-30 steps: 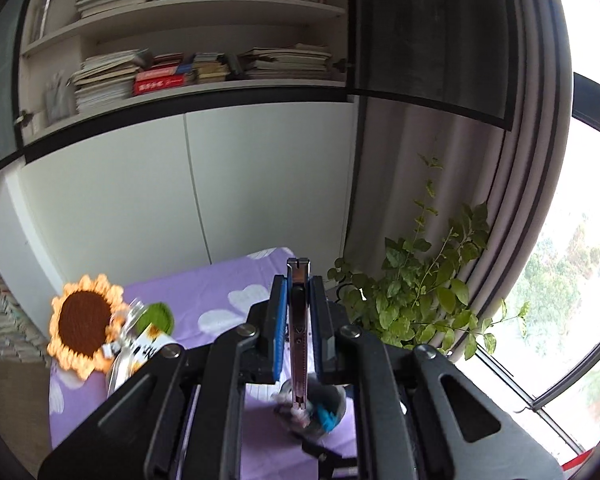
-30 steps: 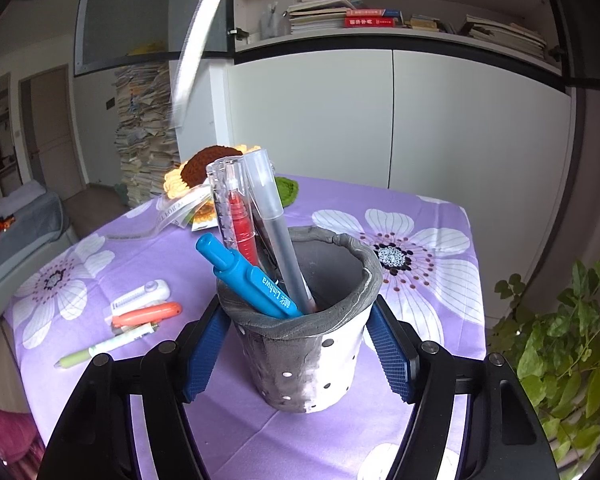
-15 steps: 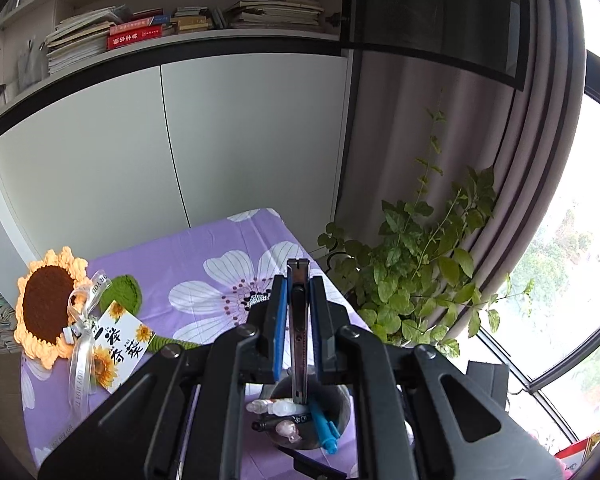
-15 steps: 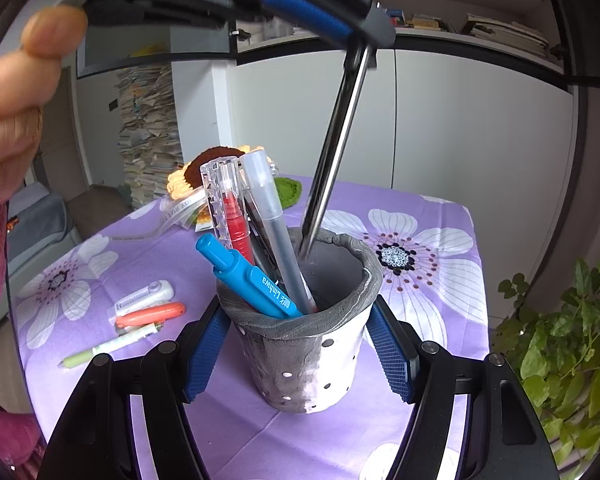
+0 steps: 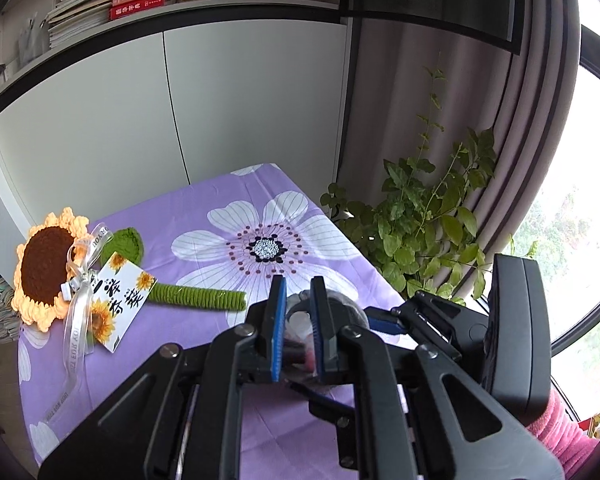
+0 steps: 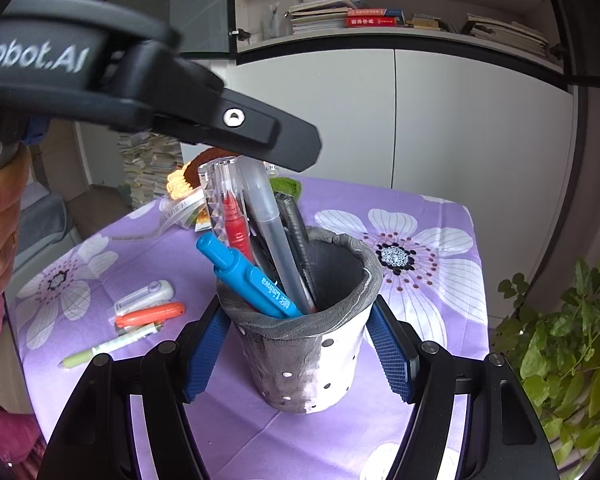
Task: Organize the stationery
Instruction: 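Open the left gripper and withdraw it from the pen holder, then grasp the green highlighter on the table with the left gripper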
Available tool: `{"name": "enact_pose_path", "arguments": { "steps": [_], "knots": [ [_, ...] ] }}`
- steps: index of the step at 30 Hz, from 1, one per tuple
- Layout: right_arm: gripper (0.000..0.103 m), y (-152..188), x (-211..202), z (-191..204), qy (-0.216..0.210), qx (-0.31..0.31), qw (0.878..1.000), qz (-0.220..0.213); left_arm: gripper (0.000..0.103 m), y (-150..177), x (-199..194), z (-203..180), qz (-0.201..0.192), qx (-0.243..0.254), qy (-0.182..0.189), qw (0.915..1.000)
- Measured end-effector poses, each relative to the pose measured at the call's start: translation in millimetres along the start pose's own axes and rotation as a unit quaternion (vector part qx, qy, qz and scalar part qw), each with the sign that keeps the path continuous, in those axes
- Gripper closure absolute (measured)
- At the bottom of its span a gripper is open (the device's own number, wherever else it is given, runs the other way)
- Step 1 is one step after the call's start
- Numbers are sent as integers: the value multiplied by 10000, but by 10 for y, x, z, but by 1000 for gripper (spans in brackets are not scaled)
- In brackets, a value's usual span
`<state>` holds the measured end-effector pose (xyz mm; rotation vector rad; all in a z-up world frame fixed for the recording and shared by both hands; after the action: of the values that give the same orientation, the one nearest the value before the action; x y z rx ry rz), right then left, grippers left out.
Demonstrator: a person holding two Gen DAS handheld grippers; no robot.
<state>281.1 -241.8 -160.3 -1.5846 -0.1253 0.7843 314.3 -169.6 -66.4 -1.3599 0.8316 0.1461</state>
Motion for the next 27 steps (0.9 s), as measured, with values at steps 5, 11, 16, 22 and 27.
{"name": "enact_pose_path", "arguments": {
  "steps": [5, 11, 16, 22, 27],
  "knots": [
    [32, 3, -3, 4, 4, 2, 10000, 1, 61, 47, -296, 160, -242, -214, -167, 9993],
    [32, 2, -1, 2, 0, 0, 10000, 1, 61, 373, -575, 398, -57, -358, -428, 9984],
    [32, 2, -2, 2, 3, -2, 10000, 1, 63, 886, -493, 602, 701, -599, -608, 9939],
    [32, 2, -2, -1, 2, 1, 10000, 2, 68, 1410, -265, 767, 1676, -895, -749, 9789],
    [32, 1, 0, -2, -1, 2, 10000, 2, 69, 1584, -164, 658, 2058, -725, -449, 9749]
  ]
}}
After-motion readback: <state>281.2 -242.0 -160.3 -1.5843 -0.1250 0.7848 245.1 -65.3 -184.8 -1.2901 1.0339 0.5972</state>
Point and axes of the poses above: each gripper's, at about its wrist camera, not at the fingertips, and x roughly the way its jaws point, z to its left, y to its underside, the point moved 2 cm from there along x, roughly the way its jaws point, and after that the axes turned 5 degrees about -z, right-handed, at the moved point
